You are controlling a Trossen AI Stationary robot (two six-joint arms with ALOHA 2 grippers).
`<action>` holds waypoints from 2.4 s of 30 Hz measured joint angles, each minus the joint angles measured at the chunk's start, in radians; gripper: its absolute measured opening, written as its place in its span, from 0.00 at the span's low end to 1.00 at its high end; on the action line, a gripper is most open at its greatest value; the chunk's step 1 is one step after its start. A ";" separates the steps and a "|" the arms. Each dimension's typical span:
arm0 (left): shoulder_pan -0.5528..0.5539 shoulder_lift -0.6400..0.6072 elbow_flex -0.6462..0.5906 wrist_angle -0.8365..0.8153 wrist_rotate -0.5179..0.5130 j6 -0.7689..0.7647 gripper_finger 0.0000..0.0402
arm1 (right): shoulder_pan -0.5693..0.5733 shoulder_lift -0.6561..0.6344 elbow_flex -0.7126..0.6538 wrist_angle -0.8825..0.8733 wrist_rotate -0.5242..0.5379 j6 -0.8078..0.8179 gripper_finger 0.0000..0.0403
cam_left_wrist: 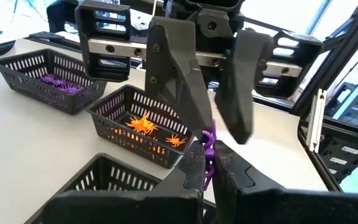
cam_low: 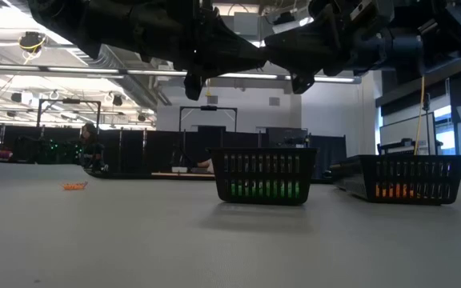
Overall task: Sort Halloween decoration
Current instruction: Put the purple spider toy into the top bin
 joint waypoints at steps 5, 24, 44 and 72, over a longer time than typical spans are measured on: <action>-0.001 0.000 0.000 0.000 0.007 0.000 0.00 | -0.001 0.000 0.000 -0.001 -0.010 -0.023 0.03; -0.008 0.000 0.000 -0.013 -0.008 -0.010 0.16 | 0.001 0.000 0.000 -0.017 0.030 -0.030 0.00; -0.008 0.000 0.000 -0.091 -0.007 -0.021 0.30 | 0.000 -0.038 -0.001 -0.121 0.208 -0.079 0.00; 0.020 -0.001 0.042 -0.277 0.026 -0.077 0.30 | 0.000 -0.261 -0.083 -0.286 0.297 -0.102 0.00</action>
